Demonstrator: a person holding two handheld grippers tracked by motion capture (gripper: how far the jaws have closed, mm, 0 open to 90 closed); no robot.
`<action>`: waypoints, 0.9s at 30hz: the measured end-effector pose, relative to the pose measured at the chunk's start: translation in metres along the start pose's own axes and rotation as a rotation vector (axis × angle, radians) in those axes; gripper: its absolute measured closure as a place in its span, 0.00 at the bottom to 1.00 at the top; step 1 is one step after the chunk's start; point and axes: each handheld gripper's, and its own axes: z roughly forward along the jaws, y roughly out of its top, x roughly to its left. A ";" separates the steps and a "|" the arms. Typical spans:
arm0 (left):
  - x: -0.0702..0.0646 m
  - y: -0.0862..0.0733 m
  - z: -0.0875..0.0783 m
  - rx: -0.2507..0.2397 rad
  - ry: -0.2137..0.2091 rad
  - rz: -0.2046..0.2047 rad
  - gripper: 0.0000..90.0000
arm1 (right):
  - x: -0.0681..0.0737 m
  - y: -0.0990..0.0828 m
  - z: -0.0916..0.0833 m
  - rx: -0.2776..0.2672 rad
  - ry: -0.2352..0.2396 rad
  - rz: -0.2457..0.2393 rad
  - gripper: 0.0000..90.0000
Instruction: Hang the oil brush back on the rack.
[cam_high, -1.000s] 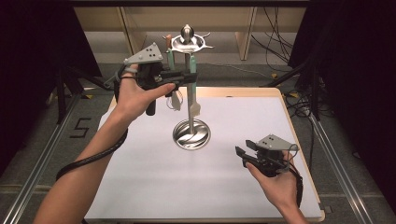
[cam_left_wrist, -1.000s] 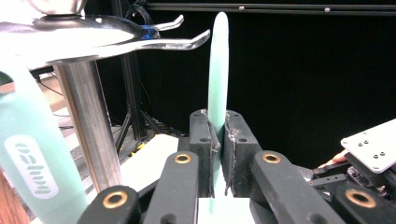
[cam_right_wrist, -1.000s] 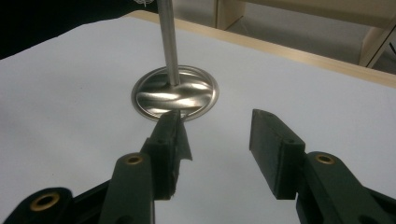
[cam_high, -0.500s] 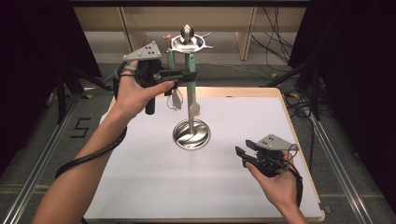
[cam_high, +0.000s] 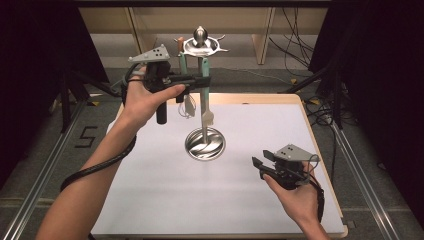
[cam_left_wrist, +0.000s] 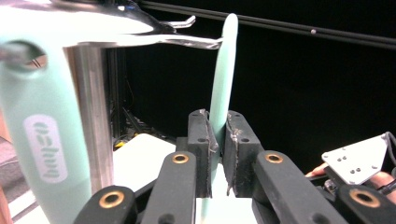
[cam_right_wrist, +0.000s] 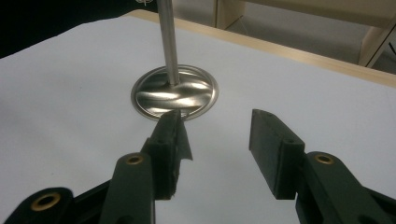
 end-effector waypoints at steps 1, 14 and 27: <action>0.001 -0.001 0.000 -0.004 -0.004 -0.005 0.90 | 0.002 0.000 0.000 0.003 0.000 0.024 0.61; 0.008 -0.003 -0.003 -0.020 0.023 -0.055 0.89 | 0.000 0.000 0.002 0.013 0.013 -0.011 0.61; 0.000 -0.010 -0.011 -0.048 0.136 0.039 0.72 | -0.002 -0.002 0.000 0.020 -0.006 0.008 0.61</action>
